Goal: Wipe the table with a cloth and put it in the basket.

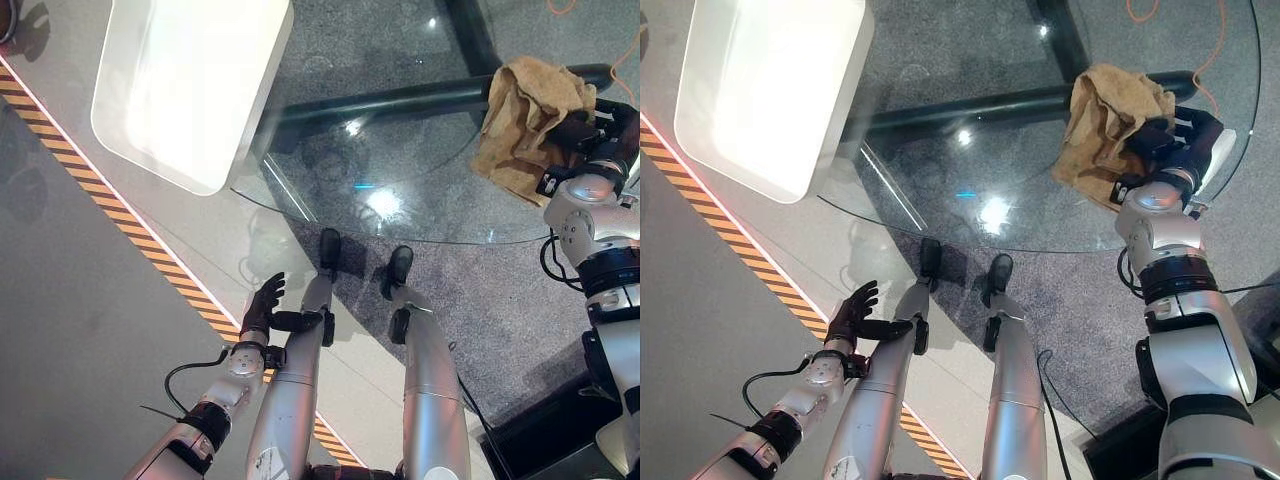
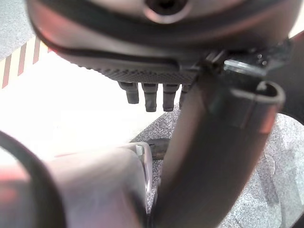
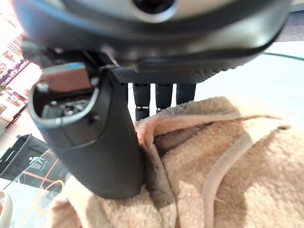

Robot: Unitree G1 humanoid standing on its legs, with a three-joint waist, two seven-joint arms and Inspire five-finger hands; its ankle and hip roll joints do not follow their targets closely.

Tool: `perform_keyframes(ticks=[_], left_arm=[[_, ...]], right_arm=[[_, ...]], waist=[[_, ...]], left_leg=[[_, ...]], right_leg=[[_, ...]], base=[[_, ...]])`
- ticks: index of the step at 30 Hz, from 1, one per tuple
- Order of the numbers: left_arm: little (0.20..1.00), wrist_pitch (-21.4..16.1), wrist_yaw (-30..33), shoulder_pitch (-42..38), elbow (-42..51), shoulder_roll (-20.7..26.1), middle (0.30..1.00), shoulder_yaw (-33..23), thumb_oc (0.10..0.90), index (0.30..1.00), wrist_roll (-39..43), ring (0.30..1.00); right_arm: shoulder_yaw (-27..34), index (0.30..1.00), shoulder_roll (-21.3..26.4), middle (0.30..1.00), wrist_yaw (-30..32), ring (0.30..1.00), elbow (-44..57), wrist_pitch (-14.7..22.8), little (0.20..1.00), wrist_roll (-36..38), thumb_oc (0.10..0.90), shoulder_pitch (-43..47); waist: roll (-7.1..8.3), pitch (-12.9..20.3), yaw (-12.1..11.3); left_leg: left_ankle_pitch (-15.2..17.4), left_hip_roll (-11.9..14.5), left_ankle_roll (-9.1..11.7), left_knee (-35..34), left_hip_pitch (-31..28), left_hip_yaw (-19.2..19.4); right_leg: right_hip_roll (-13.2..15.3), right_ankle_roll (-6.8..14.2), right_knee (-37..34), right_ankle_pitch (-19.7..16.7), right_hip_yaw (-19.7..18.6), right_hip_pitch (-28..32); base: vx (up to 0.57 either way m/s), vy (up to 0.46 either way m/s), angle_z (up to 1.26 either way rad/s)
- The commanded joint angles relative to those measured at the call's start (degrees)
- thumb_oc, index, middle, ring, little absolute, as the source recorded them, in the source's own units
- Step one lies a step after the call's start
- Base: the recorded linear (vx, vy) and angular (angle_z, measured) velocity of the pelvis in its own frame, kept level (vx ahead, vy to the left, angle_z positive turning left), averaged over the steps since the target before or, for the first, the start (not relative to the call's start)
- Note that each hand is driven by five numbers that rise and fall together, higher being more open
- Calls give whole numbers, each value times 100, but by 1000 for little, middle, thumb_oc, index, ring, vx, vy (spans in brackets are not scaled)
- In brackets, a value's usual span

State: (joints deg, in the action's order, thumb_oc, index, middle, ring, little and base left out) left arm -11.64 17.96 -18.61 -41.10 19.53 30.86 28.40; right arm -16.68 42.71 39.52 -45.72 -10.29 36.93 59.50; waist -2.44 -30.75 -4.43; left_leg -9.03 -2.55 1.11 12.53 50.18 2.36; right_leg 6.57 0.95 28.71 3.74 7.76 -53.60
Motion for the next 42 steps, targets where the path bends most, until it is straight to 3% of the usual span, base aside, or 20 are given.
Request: perform_keyframes(ticks=[1,9,13,18,23,33,41,42], left_arm=[[900,-109,16,573,229,41,900,136,800,900,103,900],[900,-113,8,642,306,37,900,146,800,900,116,900],[900,-85,27,625,291,0,900,139,800,900,139,900],[900,-99,45,606,314,-41,900,112,800,900,137,900],[900,-29,64,557,315,-98,900,93,800,900,95,900],[900,-63,19,562,237,-202,900,145,800,900,15,900],[900,-79,-20,500,255,-212,900,183,800,900,28,900],[900,-67,-19,609,260,-216,900,238,800,900,28,900]], right_arm=[[-551,300,-282,300,-589,300,505,-57,200,-41,100,65],[-534,300,-290,300,-548,300,573,334,200,-62,100,96],[-588,300,-451,300,-650,300,1013,343,200,-349,100,166],[-719,300,-730,300,-606,300,1619,253,200,-695,100,211],[-873,300,-1044,300,-573,300,1988,-97,200,-1025,100,367],[-1304,300,-1550,300,-810,300,1874,-546,200,-1192,100,493],[-1606,300,-1768,300,-988,300,1602,-636,200,-1430,100,607],[-1634,300,-1798,300,-1000,300,1576,-635,200,-1435,100,497]], waist=[[-285,95,-161],[-304,95,-205],[-290,95,-209],[-283,95,-236],[-279,95,-285],[-347,95,-441],[-376,95,-536],[-388,95,-565]], left_leg=[[1006,-227,-140,914,161,-134],[1018,-252,-159,916,129,-145],[1019,-268,-167,917,92,-142],[1009,-281,-173,875,29,-149],[991,-297,-173,862,39,-168],[898,-372,-187,737,27,-220],[855,-390,-158,706,85,-245],[1043,-373,-137,726,-138,-256]], right_leg=[[66,428,-851,-707,69,48],[67,448,-842,-697,74,96],[69,467,-849,-709,76,130],[85,480,-868,-703,84,197],[105,485,-881,-700,112,208],[147,498,-961,-736,186,246],[183,521,-1010,-757,255,240],[166,570,-942,-581,208,427]], base=[[1,34,1],[-4,27,3],[-9,33,2],[-7,30,-1],[0,0,0],[-3,32,10],[6,11,8],[52,-9,3]])
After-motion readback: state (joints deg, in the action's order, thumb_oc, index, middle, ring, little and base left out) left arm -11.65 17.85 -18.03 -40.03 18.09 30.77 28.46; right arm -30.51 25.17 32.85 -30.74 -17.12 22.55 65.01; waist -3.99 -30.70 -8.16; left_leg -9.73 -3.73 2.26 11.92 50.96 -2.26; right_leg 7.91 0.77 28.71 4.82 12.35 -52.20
